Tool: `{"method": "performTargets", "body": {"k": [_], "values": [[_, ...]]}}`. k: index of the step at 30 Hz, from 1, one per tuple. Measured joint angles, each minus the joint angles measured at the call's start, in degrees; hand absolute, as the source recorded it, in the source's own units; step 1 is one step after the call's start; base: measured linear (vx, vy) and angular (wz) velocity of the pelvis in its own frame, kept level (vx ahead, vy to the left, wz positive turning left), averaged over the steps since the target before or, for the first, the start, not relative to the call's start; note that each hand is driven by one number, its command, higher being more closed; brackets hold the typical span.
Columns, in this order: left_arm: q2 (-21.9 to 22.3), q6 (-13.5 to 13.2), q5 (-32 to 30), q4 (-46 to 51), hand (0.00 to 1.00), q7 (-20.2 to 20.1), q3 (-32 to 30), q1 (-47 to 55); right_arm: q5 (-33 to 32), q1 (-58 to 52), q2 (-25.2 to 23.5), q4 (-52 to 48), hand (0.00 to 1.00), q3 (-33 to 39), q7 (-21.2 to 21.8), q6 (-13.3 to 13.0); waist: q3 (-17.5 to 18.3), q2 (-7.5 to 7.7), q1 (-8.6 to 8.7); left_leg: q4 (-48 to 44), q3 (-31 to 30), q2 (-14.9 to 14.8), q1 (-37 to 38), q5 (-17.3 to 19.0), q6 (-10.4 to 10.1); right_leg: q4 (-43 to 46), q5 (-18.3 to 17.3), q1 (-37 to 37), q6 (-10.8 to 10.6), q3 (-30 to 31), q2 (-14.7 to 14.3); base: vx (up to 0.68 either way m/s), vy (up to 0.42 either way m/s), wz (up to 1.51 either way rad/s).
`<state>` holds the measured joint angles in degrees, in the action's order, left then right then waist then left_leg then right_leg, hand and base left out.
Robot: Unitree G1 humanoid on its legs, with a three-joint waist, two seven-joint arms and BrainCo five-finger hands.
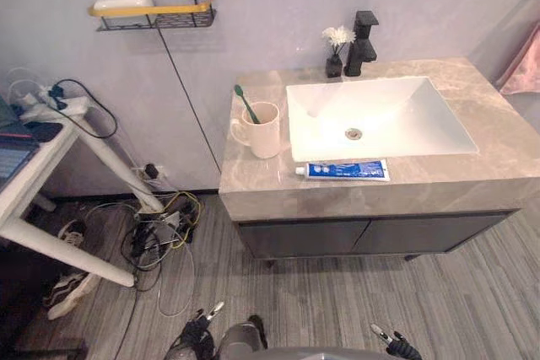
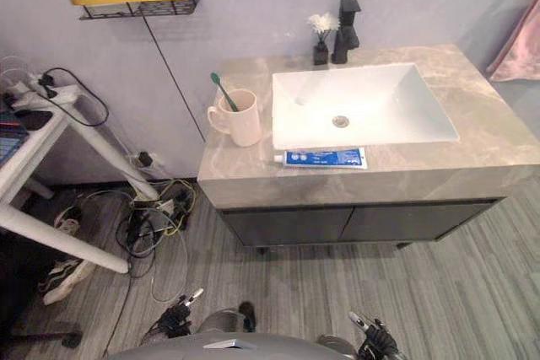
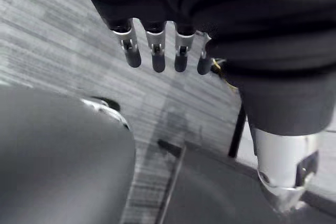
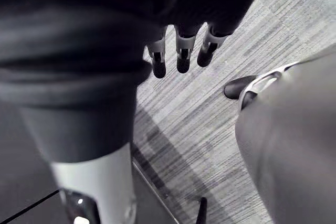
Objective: Organize washtable
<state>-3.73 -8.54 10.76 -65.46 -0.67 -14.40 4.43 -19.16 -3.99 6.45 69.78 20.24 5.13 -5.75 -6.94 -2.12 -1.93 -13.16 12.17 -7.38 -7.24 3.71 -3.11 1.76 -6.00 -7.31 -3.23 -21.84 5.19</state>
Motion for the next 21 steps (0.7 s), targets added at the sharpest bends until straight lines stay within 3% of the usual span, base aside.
{"method": "performTargets", "body": {"k": [4, 9, 11, 13, 14, 16, 18, 19, 21], "values": [[-1.48, 0.44, -0.02, -1.91, 0.00, -0.09, -0.38, 0.13, 0.18, -0.39, -1.17, 0.02, 0.00, 0.12, 0.03, -0.02, 0.86, 2.51, -0.01, 5.55, 1.83, 4.11, 3.56, -1.17, 1.58, 0.01, 0.05, -0.25, -1.67, 0.76, 3.21, 0.25, 0.099, -0.07], [-1.64, 0.57, -0.36, -1.95, 0.00, 0.01, 3.28, -0.11, 0.60, 0.00, -0.89, -0.09, 0.00, 0.59, 1.10, -0.01, 1.01, 1.47, 0.08, 10.90, 4.42, 6.58, 8.36, -1.18, 2.32, 6.03, -2.25, 1.33, -3.06, 2.97, 6.28, 0.19, 0.068, -0.21], [-1.75, 0.49, -0.72, -1.88, 0.00, -0.01, 5.53, -0.59, 0.60, 0.84, -0.58, -0.23, 0.00, 0.59, 1.24, -0.02, 0.64, 0.55, 0.05, 11.39, 5.59, 5.93, 9.54, -1.08, 2.46, 15.73, -2.81, 5.68, -3.09, 5.18, 7.09, 0.08, 0.061, -0.35], [-3.40, -0.17, -0.77, -1.67, 0.00, -0.06, 8.67, -1.00, 0.59, 2.17, -1.03, -0.61, 0.00, 0.41, 1.28, -0.10, -1.09, 1.58, 0.78, 11.45, 6.10, 6.03, 12.61, -0.84, 2.83, 30.65, -2.76, 10.81, -3.09, 7.35, 9.35, 0.03, 0.033, -0.16], [-3.64, -0.27, -1.00, -1.57, 0.00, -0.02, 9.47, -1.18, 0.60, 2.21, -1.15, -0.71, 0.00, 0.16, 1.34, -0.12, -1.43, 2.07, 1.50, 11.48, 5.78, 5.95, 13.10, -0.58, 3.19, 32.48, -3.06, 11.48, -2.92, 7.30, 10.09, 0.01, -0.021, 0.26], [-4.60, -0.45, -1.04, -1.61, 0.00, -0.01, 9.79, -1.86, 0.62, 2.18, -1.58, -0.72, 0.00, -0.27, 1.66, -0.08, -1.45, 3.86, 1.26, 11.97, 5.42, 5.71, 13.22, -0.47, 3.24, 32.36, -4.94, 11.13, -1.60, 5.98, 11.24, 0.00, -0.047, 0.12], [-4.49, -0.49, -1.06, -1.81, 0.00, 0.03, 9.78, -2.34, 0.62, 2.14, -1.56, -0.50, 0.00, 0.05, 1.63, -0.04, -1.53, 3.77, 1.51, 11.77, 4.15, 5.17, 12.09, -0.69, 2.54, 29.32, -7.39, 11.19, -0.93, 4.95, 12.49, -0.07, 0.005, 0.13], [-4.29, -0.49, -1.07, -1.84, 0.00, 0.02, 9.75, -2.31, 0.48, 1.73, -1.71, -0.37, 0.00, 0.51, 1.67, 0.07, -1.50, 3.60, 1.70, 11.67, 3.12, 4.46, 11.25, -1.07, 1.66, 24.72, -7.27, 11.15, -1.36, 7.08, 11.89, -0.14, 0.030, 0.34], [-4.99, -0.48, -1.13, -1.91, 0.00, 0.01, 9.33, -2.29, 0.62, 1.13, -1.83, -0.26, 0.00, 0.92, 1.71, 0.15, -1.03, 4.71, 1.59, 11.57, 1.93, 4.27, 10.13, -1.52, 0.21, 17.79, -2.95, 10.83, -3.19, 10.60, 11.05, -0.14, -0.082, 0.38]]}}
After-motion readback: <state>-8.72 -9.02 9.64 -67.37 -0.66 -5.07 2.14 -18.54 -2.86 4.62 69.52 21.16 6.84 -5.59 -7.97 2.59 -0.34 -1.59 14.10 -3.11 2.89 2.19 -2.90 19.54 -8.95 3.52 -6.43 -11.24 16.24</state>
